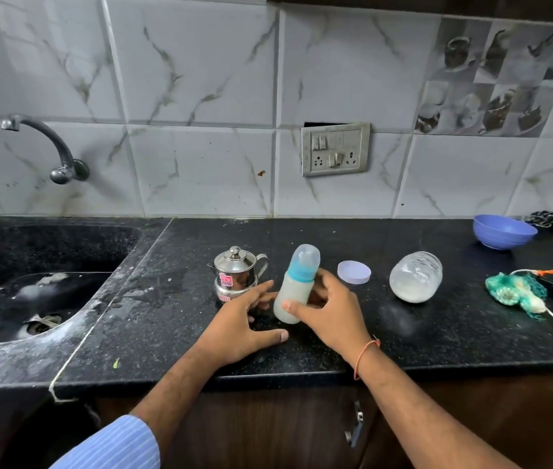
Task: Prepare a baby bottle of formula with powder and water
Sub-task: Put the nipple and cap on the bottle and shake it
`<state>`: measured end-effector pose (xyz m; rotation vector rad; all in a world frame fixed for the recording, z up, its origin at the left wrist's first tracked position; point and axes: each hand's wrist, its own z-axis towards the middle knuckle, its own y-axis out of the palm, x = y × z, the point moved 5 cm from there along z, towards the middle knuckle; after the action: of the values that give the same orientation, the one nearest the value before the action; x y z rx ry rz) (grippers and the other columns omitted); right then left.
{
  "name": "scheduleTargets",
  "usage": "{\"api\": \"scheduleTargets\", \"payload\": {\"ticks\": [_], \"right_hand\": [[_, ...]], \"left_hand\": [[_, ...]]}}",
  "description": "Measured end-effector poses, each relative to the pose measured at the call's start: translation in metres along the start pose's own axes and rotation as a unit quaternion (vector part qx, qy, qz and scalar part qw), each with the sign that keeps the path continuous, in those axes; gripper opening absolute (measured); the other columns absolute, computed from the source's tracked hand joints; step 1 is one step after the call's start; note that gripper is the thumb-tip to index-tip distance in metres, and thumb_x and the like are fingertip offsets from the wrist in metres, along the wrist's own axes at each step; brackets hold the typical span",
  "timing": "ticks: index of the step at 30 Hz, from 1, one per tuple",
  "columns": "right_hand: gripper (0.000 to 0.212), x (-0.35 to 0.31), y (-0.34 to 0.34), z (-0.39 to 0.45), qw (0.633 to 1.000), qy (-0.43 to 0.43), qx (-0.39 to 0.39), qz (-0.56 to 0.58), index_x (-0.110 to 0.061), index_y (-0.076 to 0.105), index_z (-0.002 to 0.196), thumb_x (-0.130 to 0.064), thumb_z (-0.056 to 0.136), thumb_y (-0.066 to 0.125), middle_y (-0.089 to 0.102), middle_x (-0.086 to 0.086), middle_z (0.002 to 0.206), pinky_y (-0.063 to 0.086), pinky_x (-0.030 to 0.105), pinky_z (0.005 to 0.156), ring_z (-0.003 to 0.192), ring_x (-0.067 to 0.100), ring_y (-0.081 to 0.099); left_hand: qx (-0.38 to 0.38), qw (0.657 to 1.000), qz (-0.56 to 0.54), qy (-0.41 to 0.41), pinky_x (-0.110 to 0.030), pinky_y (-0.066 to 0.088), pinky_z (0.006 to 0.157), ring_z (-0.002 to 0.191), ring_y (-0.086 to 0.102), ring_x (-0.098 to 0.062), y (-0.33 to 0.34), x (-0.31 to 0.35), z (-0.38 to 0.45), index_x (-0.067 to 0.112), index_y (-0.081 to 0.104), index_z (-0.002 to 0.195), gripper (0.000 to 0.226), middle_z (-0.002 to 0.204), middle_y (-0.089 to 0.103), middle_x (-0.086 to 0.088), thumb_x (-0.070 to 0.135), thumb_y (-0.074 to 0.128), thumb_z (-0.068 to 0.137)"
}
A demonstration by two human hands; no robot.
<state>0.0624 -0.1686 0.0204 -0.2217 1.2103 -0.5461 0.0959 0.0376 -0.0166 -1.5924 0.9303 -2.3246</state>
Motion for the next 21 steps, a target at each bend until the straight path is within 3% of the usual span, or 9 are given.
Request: {"api": "scheduleTargets", "payload": {"ticks": [4,7,11,14,17,19,21], "right_hand": [[0.076,-0.002,0.012,-0.002,1.000,-0.010,-0.009,-0.019,-0.033,0.063,0.136,-0.040,0.068,0.096,0.078,-0.014,0.115,0.062,0.027,0.093,0.104,-0.004,0.072],[0.078,-0.007,0.018,-0.005,0.998,-0.020,-0.032,-0.055,-0.038,0.060,0.139,-0.044,0.069,0.094,0.076,-0.015,0.122,0.056,0.021,0.098,0.108,-0.004,0.069],[0.092,-0.014,0.006,-0.006,0.994,-0.025,-0.076,-0.078,-0.043,0.044,0.152,-0.054,0.073,0.090,0.069,-0.021,0.134,0.048,0.023,0.106,0.122,-0.002,0.061],[0.080,-0.021,-0.030,-0.005,0.996,-0.042,0.005,-0.078,-0.039,0.045,0.152,-0.054,0.083,0.082,0.068,-0.025,0.130,0.048,0.024,0.101,0.118,0.000,0.061],[0.058,-0.022,-0.088,0.005,0.979,-0.056,0.153,-0.123,-0.033,0.056,0.141,-0.056,0.091,0.071,0.069,-0.019,0.123,0.053,0.038,0.098,0.111,0.015,0.063],[0.057,-0.012,-0.127,0.019,0.956,-0.018,0.216,-0.197,-0.027,0.058,0.142,-0.058,0.094,0.065,0.064,-0.004,0.135,0.049,0.045,0.103,0.123,0.027,0.057],[0.066,0.007,-0.159,0.033,0.936,0.069,0.221,-0.263,-0.026,0.052,0.149,-0.063,0.095,0.058,0.050,0.006,0.153,0.044,0.052,0.106,0.138,0.037,0.045]], "left_hand": [[0.016,1.000,0.023,0.002,-0.019,0.050,0.103,0.129,0.063,0.011,0.000,0.001,0.000,0.037,0.053,0.158,0.084,0.139,0.071,0.028,0.036,0.095,0.085],[0.018,0.998,0.052,0.005,-0.029,0.054,0.109,0.126,0.064,0.006,0.000,0.002,0.001,0.034,0.060,0.151,0.067,0.135,0.070,0.027,0.032,0.089,0.091],[0.015,0.998,0.060,0.009,-0.025,0.053,0.108,0.124,0.064,0.008,0.001,0.001,0.002,0.035,0.061,0.150,0.064,0.135,0.071,0.026,0.031,0.089,0.092],[0.020,0.998,0.064,0.001,-0.015,0.048,0.102,0.121,0.063,0.013,0.002,-0.002,0.003,0.036,0.061,0.149,0.064,0.132,0.070,0.029,0.028,0.089,0.092],[0.022,0.998,0.065,-0.006,-0.008,0.044,0.097,0.120,0.060,0.019,0.002,-0.004,0.003,0.040,0.058,0.148,0.064,0.131,0.068,0.032,0.029,0.089,0.093],[0.022,0.998,0.065,-0.007,-0.009,0.045,0.096,0.120,0.059,0.020,0.002,-0.005,0.003,0.039,0.058,0.149,0.064,0.131,0.068,0.032,0.029,0.089,0.093],[0.022,0.998,0.065,-0.006,-0.007,0.045,0.095,0.120,0.058,0.021,0.003,-0.005,0.003,0.038,0.059,0.149,0.064,0.131,0.069,0.031,0.029,0.089,0.093]]}}
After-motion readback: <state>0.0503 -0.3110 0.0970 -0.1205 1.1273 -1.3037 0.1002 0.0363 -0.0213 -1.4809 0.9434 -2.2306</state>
